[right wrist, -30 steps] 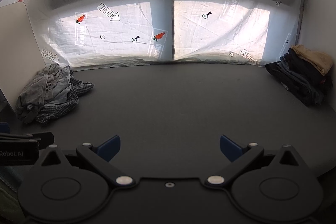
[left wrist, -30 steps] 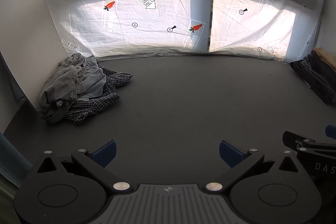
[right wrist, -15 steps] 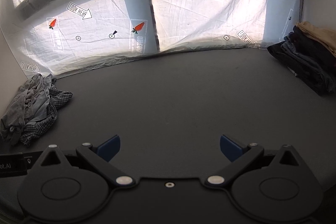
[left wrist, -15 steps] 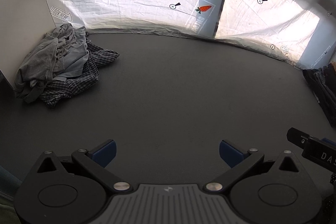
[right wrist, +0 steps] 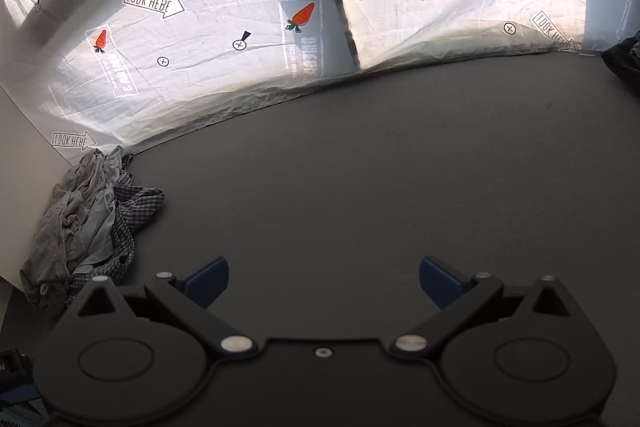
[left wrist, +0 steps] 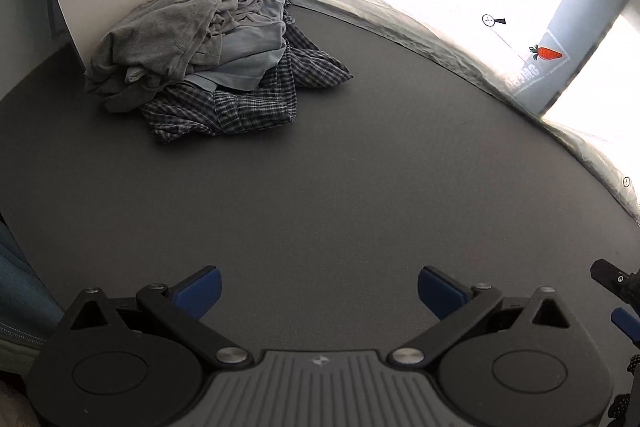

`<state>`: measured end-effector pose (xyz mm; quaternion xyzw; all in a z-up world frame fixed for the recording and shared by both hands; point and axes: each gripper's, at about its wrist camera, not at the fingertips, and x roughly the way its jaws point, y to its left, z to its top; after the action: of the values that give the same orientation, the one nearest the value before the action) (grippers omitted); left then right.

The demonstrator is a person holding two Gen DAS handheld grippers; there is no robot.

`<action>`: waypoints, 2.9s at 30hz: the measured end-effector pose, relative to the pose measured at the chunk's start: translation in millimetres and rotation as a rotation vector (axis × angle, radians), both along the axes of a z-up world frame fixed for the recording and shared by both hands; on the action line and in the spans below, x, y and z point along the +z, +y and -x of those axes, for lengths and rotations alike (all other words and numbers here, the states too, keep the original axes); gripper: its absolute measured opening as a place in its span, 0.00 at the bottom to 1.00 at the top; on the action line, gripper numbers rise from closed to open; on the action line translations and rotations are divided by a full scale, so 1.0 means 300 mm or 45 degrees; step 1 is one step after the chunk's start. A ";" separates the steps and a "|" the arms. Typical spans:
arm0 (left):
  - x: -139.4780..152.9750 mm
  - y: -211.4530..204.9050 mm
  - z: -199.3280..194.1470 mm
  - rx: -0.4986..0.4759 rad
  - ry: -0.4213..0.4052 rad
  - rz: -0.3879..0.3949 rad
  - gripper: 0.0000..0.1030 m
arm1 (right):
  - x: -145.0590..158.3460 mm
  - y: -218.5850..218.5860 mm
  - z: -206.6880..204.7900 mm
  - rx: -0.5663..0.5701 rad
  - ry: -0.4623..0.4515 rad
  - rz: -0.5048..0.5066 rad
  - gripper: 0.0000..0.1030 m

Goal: Fold clothes
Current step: 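Move both grippers toward the pile of clothes by the white board, then grasp the grey zip hoodie with the left gripper and pull it out, then open the left gripper to release the hoodie on the table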

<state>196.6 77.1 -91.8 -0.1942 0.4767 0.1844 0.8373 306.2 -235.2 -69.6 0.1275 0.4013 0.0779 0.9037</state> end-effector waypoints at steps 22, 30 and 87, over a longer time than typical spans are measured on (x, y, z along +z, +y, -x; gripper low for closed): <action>-0.219 0.829 -0.766 0.167 -0.084 -0.572 0.79 | -0.323 0.819 -0.659 0.264 0.012 0.254 1.00; -0.165 0.807 -0.746 0.324 -0.127 -0.618 0.17 | -0.333 0.812 -0.615 0.300 0.020 0.257 1.00; -0.216 -0.598 -0.667 -0.461 0.072 -0.126 0.70 | -0.270 -0.541 -0.419 -0.036 0.101 0.374 1.00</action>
<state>396.6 -102.3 -156.6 -0.0583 0.5177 0.0592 0.8515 431.8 -397.5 -150.6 0.0027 0.4420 0.0006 0.8970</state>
